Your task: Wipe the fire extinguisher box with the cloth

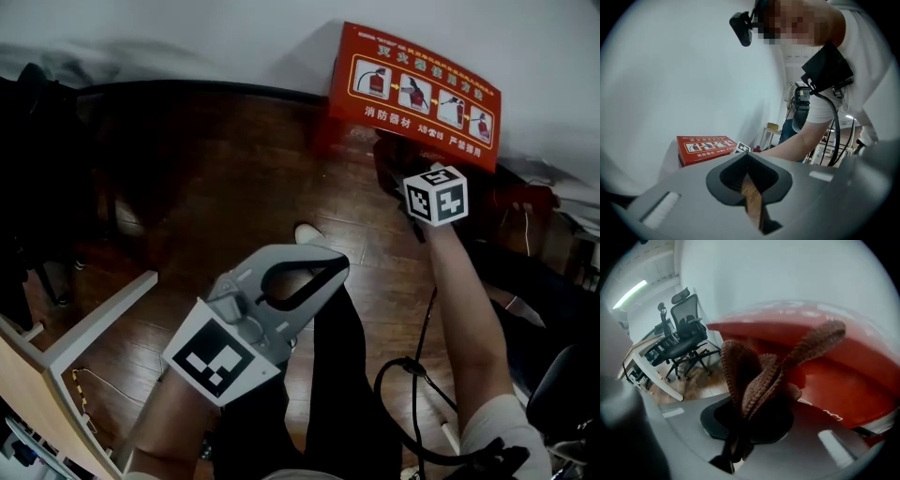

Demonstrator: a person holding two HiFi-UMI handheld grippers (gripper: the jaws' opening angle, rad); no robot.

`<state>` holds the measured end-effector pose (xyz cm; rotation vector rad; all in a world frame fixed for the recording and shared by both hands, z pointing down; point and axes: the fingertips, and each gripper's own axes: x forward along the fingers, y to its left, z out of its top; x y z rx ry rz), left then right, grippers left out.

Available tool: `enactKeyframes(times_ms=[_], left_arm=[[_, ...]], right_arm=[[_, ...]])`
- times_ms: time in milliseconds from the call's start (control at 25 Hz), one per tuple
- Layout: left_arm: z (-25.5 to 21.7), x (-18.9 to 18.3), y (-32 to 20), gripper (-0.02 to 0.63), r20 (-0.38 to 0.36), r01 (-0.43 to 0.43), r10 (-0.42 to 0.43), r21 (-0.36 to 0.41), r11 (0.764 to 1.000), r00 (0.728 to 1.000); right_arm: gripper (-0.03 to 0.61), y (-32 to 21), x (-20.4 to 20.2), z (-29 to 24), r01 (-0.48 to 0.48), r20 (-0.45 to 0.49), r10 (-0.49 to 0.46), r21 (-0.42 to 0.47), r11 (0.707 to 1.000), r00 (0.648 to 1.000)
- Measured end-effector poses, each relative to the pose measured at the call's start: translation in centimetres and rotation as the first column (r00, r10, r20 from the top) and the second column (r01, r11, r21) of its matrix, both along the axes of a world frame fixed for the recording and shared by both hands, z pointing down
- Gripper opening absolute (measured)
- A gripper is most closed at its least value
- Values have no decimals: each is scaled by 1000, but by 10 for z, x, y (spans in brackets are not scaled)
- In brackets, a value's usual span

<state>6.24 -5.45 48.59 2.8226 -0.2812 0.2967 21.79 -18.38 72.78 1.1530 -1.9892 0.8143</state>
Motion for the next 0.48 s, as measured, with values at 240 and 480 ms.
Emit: enactKeyframes(times_ms=[240,480], left_arm=[[29,-1,-20,0,-9,57,-58,-55,997,998],[62,7,-30,0,13,58,-58,-87,995,998]], right_arm=[[52,-6,1,62,15,-10,-16,-82,996,1000],[52,1,1,134,6,-30,-11,-176,984,1000]])
